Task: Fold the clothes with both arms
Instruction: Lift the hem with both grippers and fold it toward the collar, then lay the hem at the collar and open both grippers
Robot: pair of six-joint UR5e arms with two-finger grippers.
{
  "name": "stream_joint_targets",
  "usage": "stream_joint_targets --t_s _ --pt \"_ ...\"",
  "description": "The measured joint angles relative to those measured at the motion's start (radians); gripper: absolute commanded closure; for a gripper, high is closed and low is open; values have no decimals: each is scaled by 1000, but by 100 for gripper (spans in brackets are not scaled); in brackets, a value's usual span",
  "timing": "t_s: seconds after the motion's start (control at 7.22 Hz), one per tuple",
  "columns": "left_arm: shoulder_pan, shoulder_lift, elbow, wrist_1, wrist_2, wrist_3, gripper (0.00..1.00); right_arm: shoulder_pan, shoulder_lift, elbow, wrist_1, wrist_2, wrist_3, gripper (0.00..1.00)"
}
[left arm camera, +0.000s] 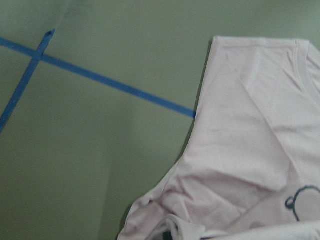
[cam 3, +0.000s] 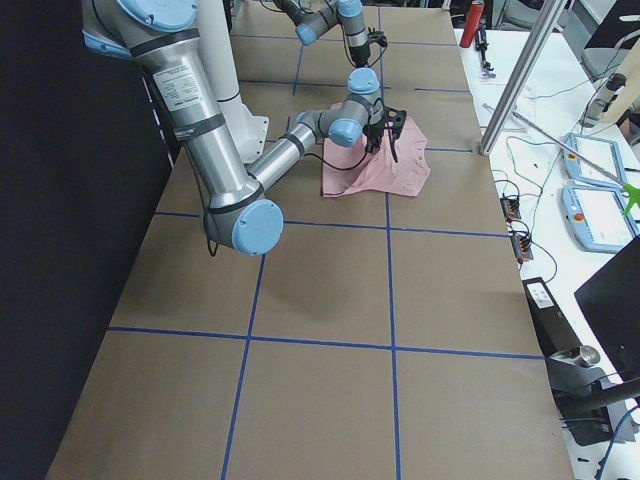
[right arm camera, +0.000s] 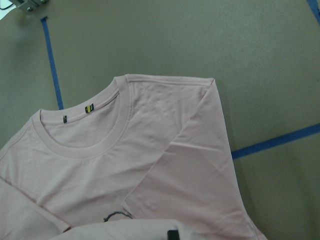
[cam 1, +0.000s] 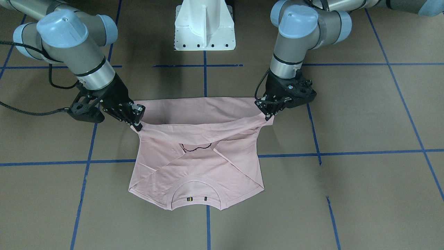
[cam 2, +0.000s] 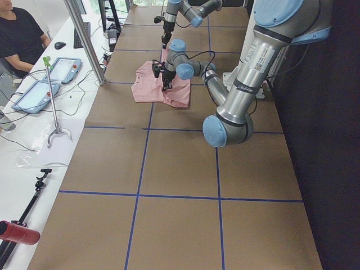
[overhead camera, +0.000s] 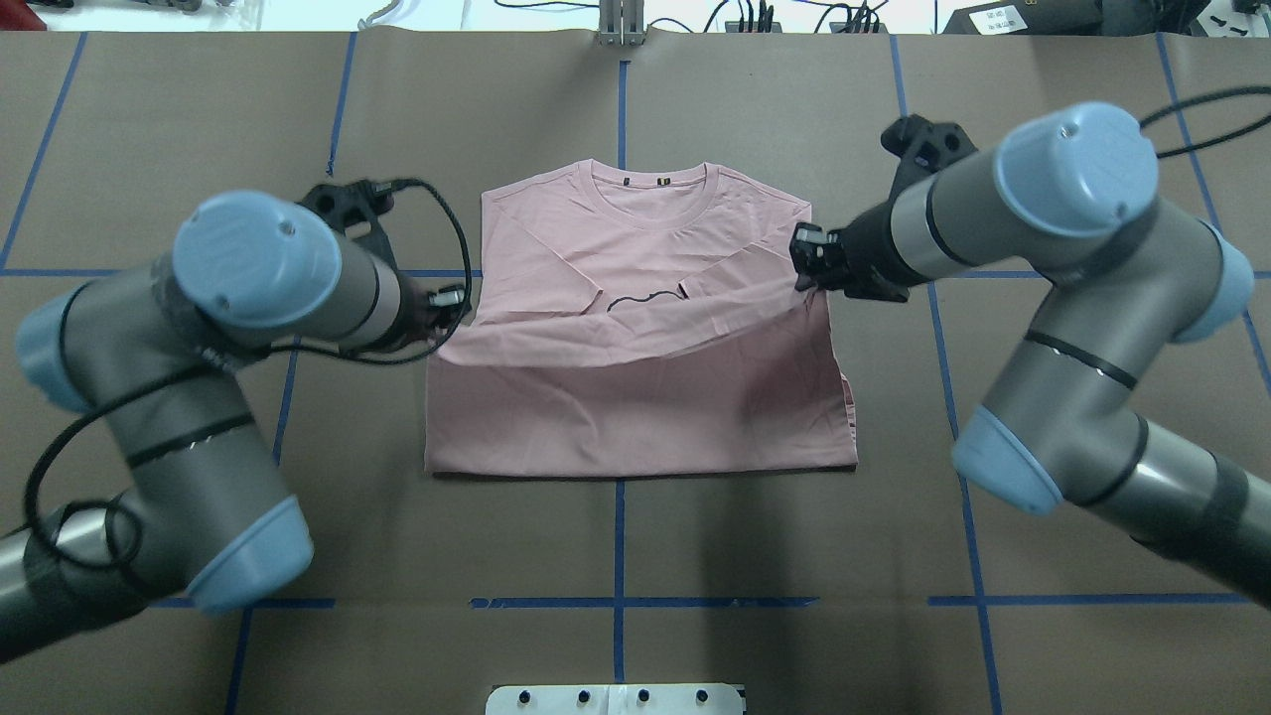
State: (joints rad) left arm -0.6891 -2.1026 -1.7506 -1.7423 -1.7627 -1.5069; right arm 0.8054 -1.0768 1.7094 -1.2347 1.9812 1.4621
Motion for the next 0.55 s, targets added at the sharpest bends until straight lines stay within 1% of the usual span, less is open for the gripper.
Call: stream_joint_targets --t_s 0.28,0.55 --pt "-50 -37 155 -116 -1 30 100 50 78 -155 2 14 -37 100" --pt "-62 -90 259 -176 0 36 100 74 131 -271 37 15 -52 100"
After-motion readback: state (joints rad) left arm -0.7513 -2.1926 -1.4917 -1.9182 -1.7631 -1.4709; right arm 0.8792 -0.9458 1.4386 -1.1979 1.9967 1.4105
